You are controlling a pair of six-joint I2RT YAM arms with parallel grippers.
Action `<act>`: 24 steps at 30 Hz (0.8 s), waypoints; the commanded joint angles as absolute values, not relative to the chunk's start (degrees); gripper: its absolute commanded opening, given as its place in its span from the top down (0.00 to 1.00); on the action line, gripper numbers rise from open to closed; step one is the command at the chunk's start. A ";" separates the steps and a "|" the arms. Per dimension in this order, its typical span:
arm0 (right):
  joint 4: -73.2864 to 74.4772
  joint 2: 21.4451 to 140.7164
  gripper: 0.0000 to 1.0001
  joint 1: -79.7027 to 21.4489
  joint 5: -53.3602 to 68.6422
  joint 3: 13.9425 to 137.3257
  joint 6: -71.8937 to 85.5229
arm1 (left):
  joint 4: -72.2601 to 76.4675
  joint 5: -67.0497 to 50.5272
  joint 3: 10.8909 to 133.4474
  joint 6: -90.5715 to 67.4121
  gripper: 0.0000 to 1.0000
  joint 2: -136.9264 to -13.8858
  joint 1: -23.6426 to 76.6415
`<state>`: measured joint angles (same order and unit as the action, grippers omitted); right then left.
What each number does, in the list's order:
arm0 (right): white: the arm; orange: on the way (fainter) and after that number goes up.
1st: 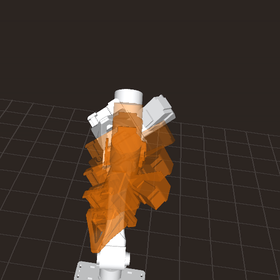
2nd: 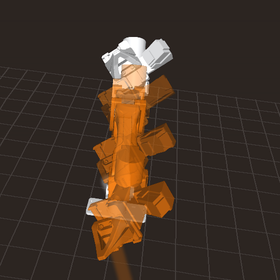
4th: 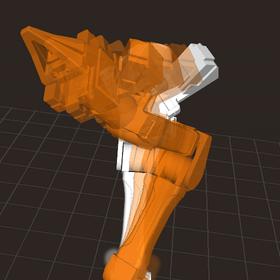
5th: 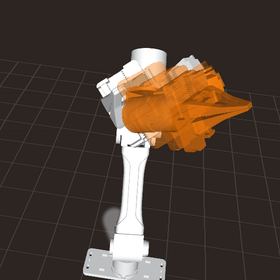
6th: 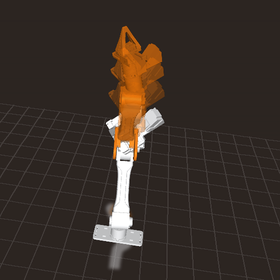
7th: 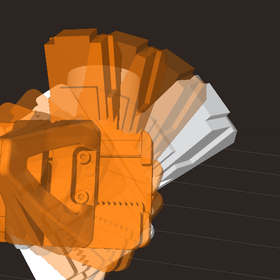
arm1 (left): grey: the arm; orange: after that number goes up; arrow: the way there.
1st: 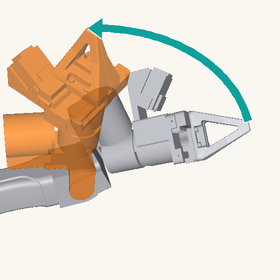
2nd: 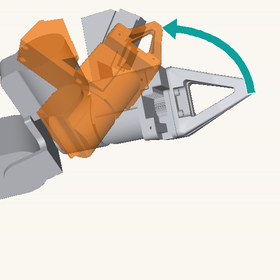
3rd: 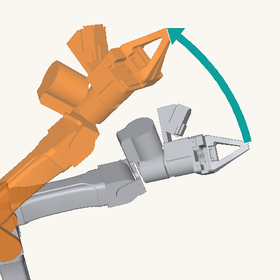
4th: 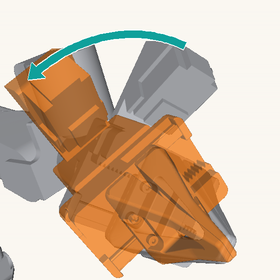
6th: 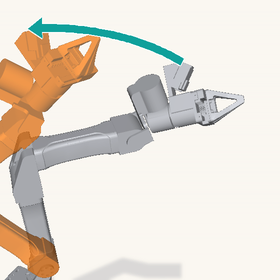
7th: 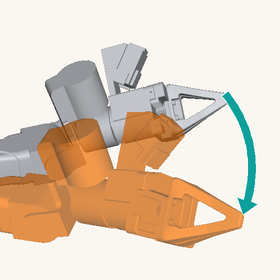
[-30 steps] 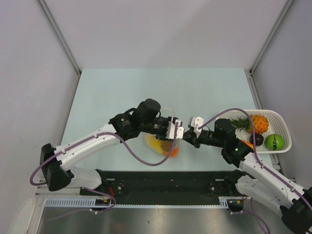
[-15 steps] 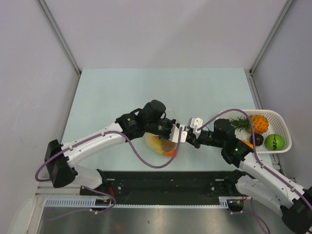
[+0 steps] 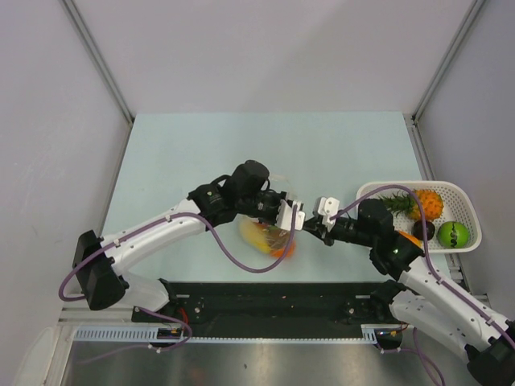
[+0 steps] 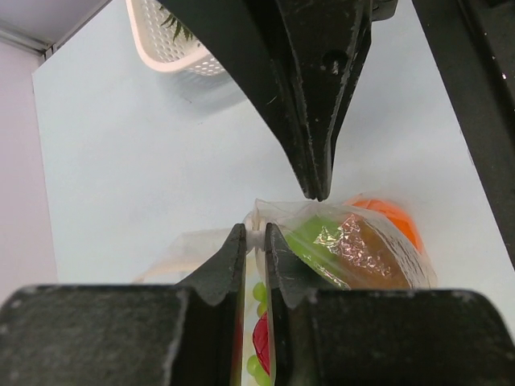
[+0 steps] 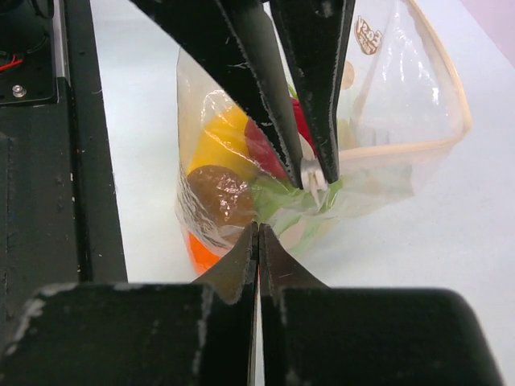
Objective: Place the food in the zip-top bag and seal the zipper
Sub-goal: Zip the zipper food storage bag at the center of the board.
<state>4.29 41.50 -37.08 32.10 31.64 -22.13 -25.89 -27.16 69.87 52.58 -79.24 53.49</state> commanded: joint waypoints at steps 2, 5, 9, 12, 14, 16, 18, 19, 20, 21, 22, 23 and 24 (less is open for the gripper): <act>3.43 41.22 1.00 -37.35 31.38 34.10 -22.68 | -25.93 -28.74 70.40 53.18 1.00 -78.31 53.09; 4.74 44.11 0.75 -37.35 30.07 37.34 -20.84 | -26.54 -30.14 71.37 52.30 1.00 -78.22 53.17; 5.54 46.84 0.59 -37.35 28.39 40.08 -19.25 | -26.81 -31.03 71.72 52.21 1.00 -77.43 53.70; 5.27 46.85 0.49 -37.35 29.35 40.25 -19.68 | -27.16 -30.67 71.98 52.29 1.00 -77.52 54.14; 5.19 47.28 0.55 -37.35 29.97 40.08 -20.39 | -27.07 -30.41 72.16 52.47 1.00 -77.61 54.23; 5.97 47.81 0.62 -37.35 29.97 40.08 -21.18 | -26.98 -30.41 72.33 52.47 1.00 -77.52 54.23; 6.85 48.43 0.66 -37.35 29.88 39.99 -22.23 | -27.25 -30.24 72.51 52.47 1.00 -77.52 54.23; 7.29 48.43 0.66 -37.35 30.06 39.99 -22.85 | -27.25 -30.23 72.51 52.47 1.00 -77.52 54.32; 7.73 48.51 0.65 -37.35 30.15 39.90 -23.72 | -27.42 -30.15 72.51 52.56 1.00 -77.35 54.23; 8.43 48.34 0.64 -37.35 30.15 39.73 -24.17 | -27.42 -30.15 72.51 52.56 1.00 -77.34 54.23; 8.52 48.34 0.64 -37.35 30.15 39.55 -24.52 | -27.42 -30.32 72.51 52.47 1.00 -77.26 54.32; 8.61 48.25 0.65 -37.35 30.06 39.46 -25.04 | -27.60 -30.32 72.60 52.64 1.00 -77.34 54.32; 8.53 48.16 0.65 -37.35 29.97 39.29 -25.22 | -27.68 -30.41 72.68 52.82 1.00 -77.34 54.32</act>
